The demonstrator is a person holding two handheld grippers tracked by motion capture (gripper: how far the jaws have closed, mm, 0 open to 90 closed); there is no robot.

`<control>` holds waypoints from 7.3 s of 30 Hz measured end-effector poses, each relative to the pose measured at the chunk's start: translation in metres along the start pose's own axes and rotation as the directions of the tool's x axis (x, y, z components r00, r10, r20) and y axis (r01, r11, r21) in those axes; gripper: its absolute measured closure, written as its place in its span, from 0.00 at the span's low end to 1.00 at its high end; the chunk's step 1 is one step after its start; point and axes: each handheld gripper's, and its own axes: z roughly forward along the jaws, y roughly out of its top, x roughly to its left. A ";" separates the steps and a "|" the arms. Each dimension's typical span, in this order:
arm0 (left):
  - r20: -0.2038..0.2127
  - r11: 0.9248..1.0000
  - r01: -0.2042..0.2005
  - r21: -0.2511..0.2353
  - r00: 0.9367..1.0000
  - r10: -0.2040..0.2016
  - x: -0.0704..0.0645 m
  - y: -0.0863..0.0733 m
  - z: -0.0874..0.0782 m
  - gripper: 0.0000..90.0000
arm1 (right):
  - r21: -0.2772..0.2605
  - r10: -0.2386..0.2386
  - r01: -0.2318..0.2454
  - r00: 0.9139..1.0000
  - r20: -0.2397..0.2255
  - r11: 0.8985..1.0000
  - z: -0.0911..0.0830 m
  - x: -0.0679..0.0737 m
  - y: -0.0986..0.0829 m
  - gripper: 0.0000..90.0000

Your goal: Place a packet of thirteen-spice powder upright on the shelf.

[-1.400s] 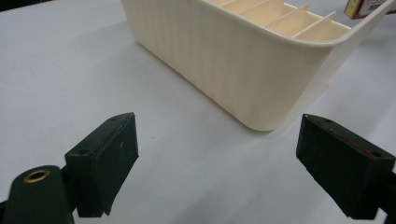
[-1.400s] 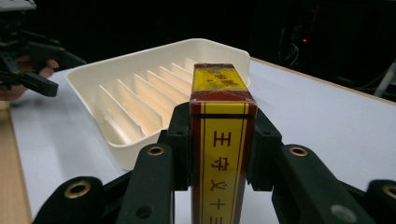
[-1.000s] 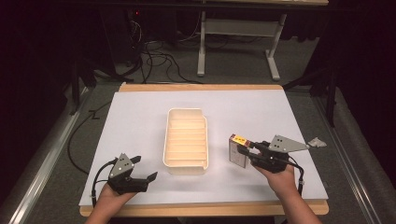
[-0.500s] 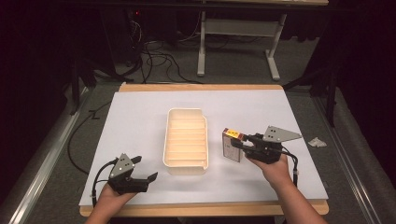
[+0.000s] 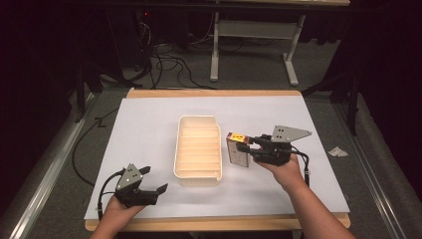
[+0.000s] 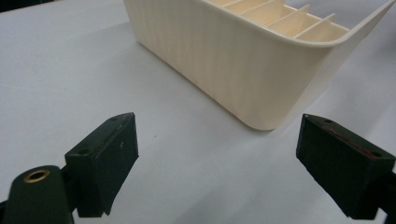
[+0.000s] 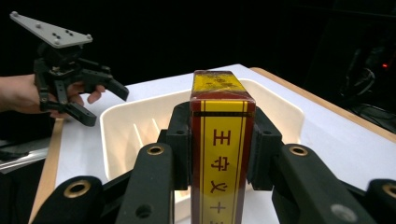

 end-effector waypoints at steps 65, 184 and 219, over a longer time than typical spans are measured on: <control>0.008 1.000 -0.006 0.016 1.000 0.006 -0.001 -0.001 0.001 0.15 | -0.003 -0.040 0.040 0.963 -0.267 0.999 0.097 -0.012 0.018 0.76; 0.017 0.999 -0.014 0.043 1.000 0.014 -0.003 -0.006 0.004 0.15 | 0.080 0.018 -0.002 0.979 -0.201 0.997 0.095 -0.004 -0.031 0.67; 0.011 1.000 0.005 0.011 1.000 -0.005 -0.003 -0.002 0.002 0.16 | 0.109 0.027 -0.035 0.997 0.079 0.993 0.025 -0.010 -0.034 0.24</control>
